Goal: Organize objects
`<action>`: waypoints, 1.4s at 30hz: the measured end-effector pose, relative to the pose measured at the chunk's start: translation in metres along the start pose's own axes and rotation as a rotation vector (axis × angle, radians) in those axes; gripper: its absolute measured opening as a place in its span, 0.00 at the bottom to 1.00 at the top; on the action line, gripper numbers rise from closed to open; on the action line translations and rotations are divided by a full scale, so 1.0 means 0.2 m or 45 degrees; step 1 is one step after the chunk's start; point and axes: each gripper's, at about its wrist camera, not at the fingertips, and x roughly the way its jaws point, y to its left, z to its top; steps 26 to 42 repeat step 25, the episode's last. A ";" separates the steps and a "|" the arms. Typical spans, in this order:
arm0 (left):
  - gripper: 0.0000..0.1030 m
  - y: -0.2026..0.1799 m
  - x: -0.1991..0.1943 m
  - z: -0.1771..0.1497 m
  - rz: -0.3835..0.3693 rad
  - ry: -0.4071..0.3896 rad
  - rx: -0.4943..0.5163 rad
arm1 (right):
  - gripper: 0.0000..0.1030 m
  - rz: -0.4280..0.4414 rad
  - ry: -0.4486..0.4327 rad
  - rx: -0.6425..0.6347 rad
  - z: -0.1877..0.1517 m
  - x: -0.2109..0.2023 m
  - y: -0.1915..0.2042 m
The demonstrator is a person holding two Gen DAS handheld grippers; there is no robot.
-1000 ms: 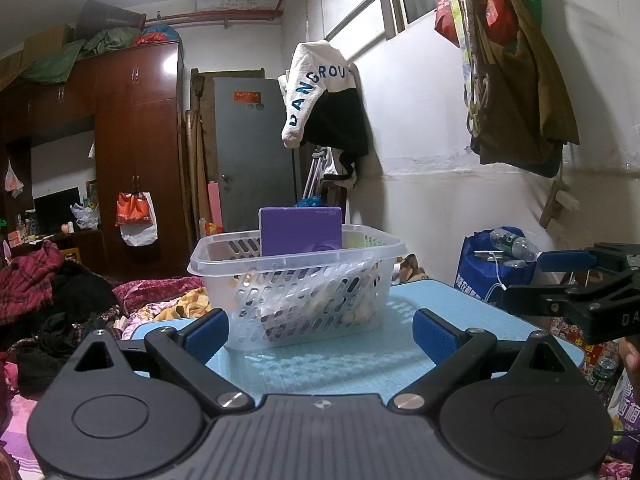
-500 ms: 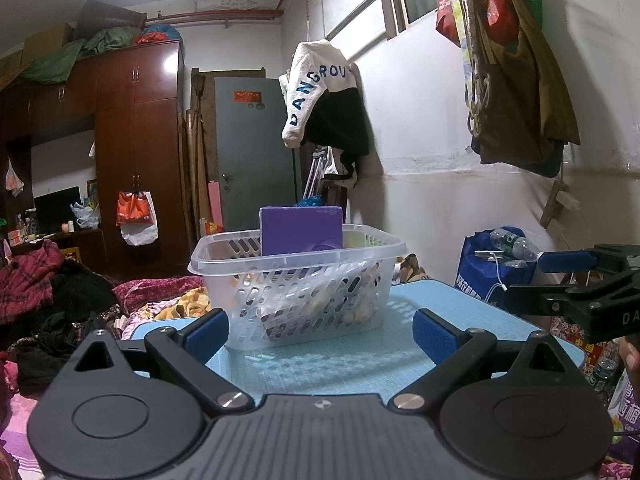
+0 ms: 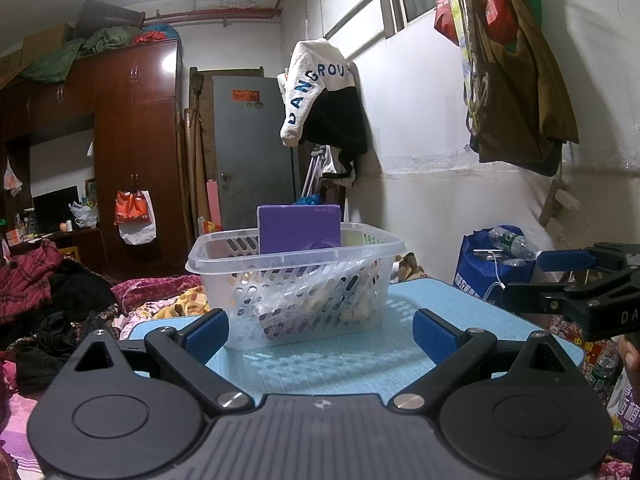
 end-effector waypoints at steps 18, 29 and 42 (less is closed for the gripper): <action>0.97 0.00 0.01 -0.01 -0.038 -0.013 0.008 | 1.00 -0.008 0.000 0.001 -0.01 0.00 0.00; 0.97 0.01 0.01 -0.01 -0.002 -0.023 -0.002 | 1.00 -0.010 0.001 -0.001 -0.01 0.01 0.00; 0.97 0.01 0.01 -0.01 -0.002 -0.023 -0.002 | 1.00 -0.010 0.001 -0.001 -0.01 0.01 0.00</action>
